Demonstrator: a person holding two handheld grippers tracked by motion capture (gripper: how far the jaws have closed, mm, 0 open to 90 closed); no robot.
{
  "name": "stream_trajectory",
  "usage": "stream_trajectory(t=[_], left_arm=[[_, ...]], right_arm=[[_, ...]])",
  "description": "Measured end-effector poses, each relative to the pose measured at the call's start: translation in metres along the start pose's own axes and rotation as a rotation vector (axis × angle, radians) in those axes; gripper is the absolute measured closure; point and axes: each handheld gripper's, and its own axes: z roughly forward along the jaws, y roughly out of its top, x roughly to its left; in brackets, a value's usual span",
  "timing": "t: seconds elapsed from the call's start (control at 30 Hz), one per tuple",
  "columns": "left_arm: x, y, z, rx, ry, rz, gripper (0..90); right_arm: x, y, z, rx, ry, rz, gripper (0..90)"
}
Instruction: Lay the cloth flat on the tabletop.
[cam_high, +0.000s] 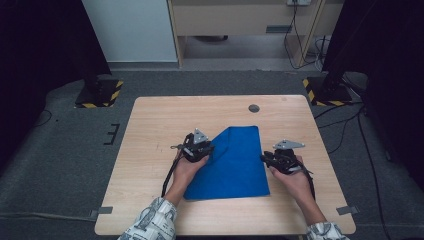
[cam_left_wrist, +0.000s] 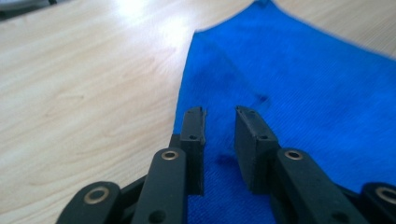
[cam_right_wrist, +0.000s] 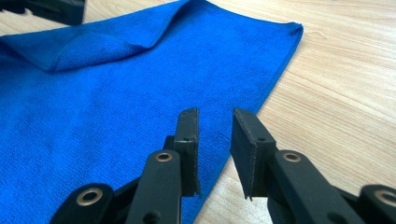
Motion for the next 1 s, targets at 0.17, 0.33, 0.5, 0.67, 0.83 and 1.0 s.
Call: stream_trajectory(t=[0.17, 0.33, 0.5, 0.67, 0.83, 1.0], left_arm=[[0.004, -0.006, 0.006, 0.001, 0.021, -0.041, 76.6], [-0.002, -0.006, 0.010, 0.021, -0.026, -0.043, 76.5], [-0.010, -0.004, 0.010, 0.017, -0.064, -0.037, 77.0], [-0.012, -0.003, 0.010, 0.009, -0.099, -0.057, 75.6], [-0.016, -0.006, 0.016, 0.025, -0.120, -0.052, 70.1], [-0.022, -0.007, 0.019, 0.045, -0.127, -0.035, 60.8]], right_arm=[[0.001, 0.000, 0.000, 0.001, 0.003, -0.003, 71.7], [0.000, 0.000, -0.001, 0.003, 0.002, -0.003, 71.4], [0.000, 0.000, -0.002, 0.000, 0.002, -0.001, 70.8], [0.000, -0.001, -0.001, 0.007, 0.005, 0.006, 69.9], [0.000, -0.001, -0.001, 0.006, 0.007, 0.003, 69.5], [0.000, 0.000, -0.001, 0.008, 0.010, 0.005, 69.3]])
